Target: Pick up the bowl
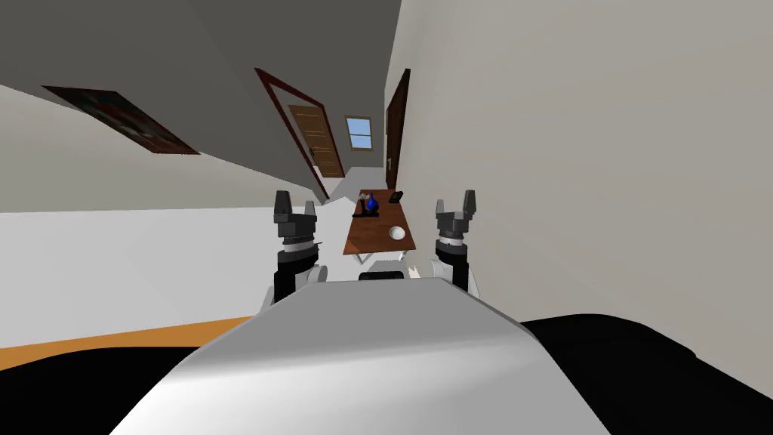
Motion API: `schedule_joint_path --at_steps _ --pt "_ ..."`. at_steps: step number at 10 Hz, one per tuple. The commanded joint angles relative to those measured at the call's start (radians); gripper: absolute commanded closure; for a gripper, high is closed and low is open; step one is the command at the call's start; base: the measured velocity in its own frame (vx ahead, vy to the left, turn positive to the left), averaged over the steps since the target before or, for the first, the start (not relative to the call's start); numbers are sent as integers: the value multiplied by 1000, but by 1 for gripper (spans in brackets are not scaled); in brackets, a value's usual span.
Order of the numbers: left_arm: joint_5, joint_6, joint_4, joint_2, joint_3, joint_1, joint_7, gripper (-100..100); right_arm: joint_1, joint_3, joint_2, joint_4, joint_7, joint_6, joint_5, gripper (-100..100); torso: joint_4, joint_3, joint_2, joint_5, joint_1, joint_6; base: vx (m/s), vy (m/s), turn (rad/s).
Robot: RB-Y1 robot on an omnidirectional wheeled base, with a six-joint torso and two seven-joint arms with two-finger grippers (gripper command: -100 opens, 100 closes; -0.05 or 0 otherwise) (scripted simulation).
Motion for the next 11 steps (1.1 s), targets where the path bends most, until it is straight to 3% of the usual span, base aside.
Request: schedule_joint_path --at_steps 1,5,9,10,11 --pt "0 0 0 0 0 0 0 0 -11 10 -30 16 2 0 11 -100 0 0 0 0 0 0 -17 44 146" --pt "0 0 0 0 0 0 0 0 -49 42 -112 86 15 6 46 -100 0 0 1 1 6 0 -14 88 149" --pt "0 0 0 0 0 0 0 0 -106 87 -217 207 46 27 98 -100 0 0 0 1 6 0 -7 86 240" --pt "0 0 0 0 0 0 0 0 -106 87 -217 221 46 27 98 -100 0 1 1 1 5 0 -11 45 64" --pt "0 0 0 0 0 0 0 0 -122 100 -246 261 57 35 113 -100 0 1 1 1 3 0 -4 40 129"
